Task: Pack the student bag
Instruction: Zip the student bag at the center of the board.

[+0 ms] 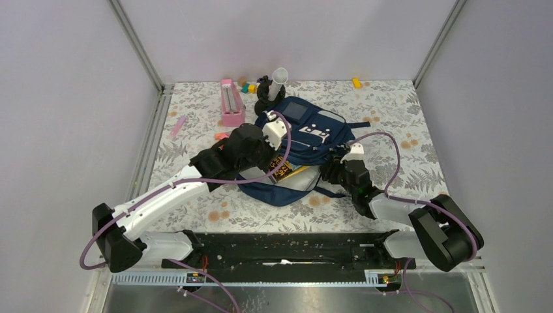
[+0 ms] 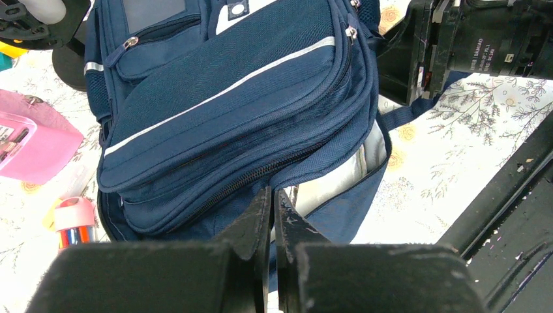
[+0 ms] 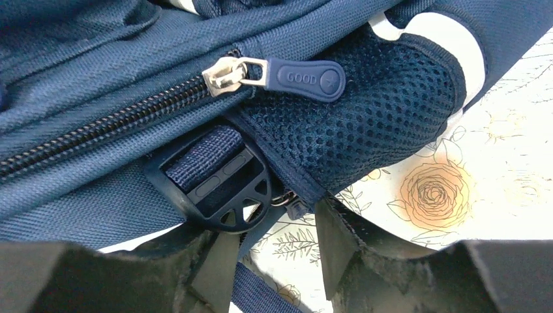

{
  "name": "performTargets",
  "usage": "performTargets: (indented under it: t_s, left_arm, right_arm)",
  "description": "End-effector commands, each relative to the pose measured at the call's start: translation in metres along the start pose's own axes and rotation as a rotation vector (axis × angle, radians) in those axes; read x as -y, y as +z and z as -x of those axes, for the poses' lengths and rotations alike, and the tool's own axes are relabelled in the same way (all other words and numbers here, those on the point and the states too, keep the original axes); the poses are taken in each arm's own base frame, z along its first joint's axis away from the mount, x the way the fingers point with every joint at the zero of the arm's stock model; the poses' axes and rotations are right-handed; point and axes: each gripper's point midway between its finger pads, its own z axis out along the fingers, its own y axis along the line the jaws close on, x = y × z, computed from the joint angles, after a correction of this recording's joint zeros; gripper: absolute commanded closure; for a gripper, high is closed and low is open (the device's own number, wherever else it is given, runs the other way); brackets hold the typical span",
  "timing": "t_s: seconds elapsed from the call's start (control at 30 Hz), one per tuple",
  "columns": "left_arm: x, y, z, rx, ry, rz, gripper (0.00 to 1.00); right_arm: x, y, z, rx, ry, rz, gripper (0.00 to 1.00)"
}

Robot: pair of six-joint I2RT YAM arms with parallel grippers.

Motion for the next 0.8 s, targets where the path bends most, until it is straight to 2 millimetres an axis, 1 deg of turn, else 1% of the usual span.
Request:
performTargets:
  t_s: [0.0,0.1,0.23,0.4,0.47,0.63,0.77]
  left_arm:
    - [-0.008,-0.012,0.031,0.114,-0.005,0.023,1.00]
    - [-0.007,-0.011,0.031,0.113,-0.007,0.018,1.00]
    - [-0.007,-0.010,0.031,0.111,-0.007,0.016,1.00]
    - [-0.007,-0.009,0.029,0.106,-0.009,0.015,1.00]
    - [-0.006,-0.008,0.029,0.106,-0.010,0.013,1.00]
    - [-0.005,-0.008,0.029,0.105,-0.011,0.007,1.00]
    - [-0.005,-0.009,0.029,0.105,-0.011,0.007,1.00]
  right_arm:
    - [-0.018,-0.003,0.032,0.119,0.041,0.063,0.50]
    - [-0.017,-0.006,0.031,0.115,0.048,0.057,0.51]
    - [-0.014,-0.013,0.028,0.092,0.047,0.034,0.55]
    - [-0.019,-0.023,0.024,0.082,0.054,0.042,0.56]
    - [-0.017,-0.025,0.023,0.089,0.054,0.034,0.56]
    - [-0.011,-0.017,0.019,0.055,0.023,-0.008,0.55]
    - [0.000,-0.010,0.015,0.057,0.013,-0.067,0.53]
